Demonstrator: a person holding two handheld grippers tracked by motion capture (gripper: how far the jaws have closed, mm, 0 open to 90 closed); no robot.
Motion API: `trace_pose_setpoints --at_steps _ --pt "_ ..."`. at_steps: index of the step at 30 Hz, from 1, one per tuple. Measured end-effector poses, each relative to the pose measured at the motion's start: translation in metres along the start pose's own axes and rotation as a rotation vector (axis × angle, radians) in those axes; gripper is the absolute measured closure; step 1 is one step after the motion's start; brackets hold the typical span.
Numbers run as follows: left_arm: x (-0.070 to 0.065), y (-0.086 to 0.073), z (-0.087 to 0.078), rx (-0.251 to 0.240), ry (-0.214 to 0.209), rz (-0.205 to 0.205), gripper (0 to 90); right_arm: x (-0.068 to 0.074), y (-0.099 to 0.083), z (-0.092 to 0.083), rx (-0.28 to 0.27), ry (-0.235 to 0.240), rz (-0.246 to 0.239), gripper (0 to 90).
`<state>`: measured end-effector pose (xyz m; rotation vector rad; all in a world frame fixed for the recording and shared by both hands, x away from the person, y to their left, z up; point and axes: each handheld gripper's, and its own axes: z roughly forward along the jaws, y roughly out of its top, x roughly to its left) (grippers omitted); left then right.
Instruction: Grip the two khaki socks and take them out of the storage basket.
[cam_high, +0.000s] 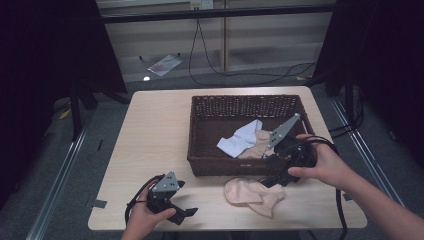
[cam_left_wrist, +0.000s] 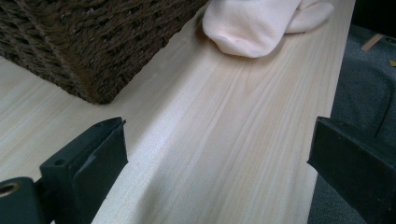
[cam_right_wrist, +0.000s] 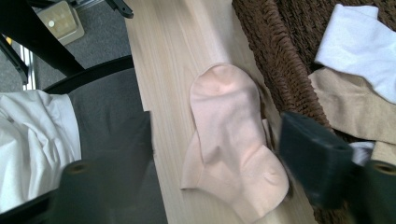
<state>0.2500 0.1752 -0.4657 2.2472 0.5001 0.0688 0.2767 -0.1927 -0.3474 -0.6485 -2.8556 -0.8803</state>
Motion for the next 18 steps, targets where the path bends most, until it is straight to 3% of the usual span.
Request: trace_pose_setpoints --at_steps 18 --pt "-0.001 0.0 0.0 0.005 0.002 0.001 3.8 -0.002 -0.033 -0.001 -0.065 -0.041 0.043 11.7"
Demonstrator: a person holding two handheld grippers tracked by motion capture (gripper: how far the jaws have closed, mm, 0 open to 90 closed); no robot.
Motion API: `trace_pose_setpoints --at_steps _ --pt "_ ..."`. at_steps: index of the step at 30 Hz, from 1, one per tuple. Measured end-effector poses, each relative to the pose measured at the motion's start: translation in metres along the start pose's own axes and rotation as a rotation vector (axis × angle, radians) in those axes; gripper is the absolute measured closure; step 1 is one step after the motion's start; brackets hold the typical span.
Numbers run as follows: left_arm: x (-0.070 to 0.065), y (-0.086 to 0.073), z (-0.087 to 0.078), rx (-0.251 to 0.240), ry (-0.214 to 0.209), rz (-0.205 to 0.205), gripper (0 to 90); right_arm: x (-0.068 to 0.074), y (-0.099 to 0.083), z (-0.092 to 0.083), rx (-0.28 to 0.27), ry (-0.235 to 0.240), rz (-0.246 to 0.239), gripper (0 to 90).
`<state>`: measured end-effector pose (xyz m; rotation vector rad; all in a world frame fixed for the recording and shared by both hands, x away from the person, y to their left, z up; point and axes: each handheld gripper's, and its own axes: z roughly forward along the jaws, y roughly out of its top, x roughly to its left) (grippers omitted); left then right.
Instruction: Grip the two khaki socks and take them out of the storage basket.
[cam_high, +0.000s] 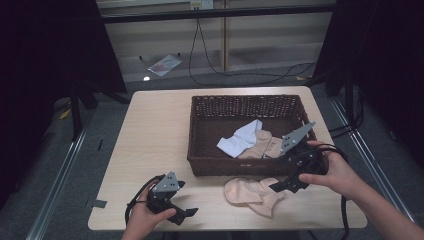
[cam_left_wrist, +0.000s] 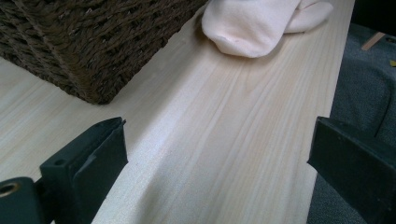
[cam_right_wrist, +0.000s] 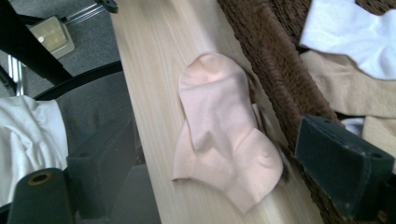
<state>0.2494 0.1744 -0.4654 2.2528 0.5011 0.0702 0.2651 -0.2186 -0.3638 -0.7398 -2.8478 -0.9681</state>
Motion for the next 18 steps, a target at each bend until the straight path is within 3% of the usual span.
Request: trace_pose_setpoints --at_steps 5,18 --pt "0.0 0.0 0.0 -0.001 0.002 0.0 3.8 0.0 -0.012 0.008 -0.002 -0.022 -0.008 11.2" --pt "0.0 0.001 0.001 -0.01 0.002 -0.001 3.8 -0.003 -0.048 0.039 -0.017 -0.032 0.057 9.4"
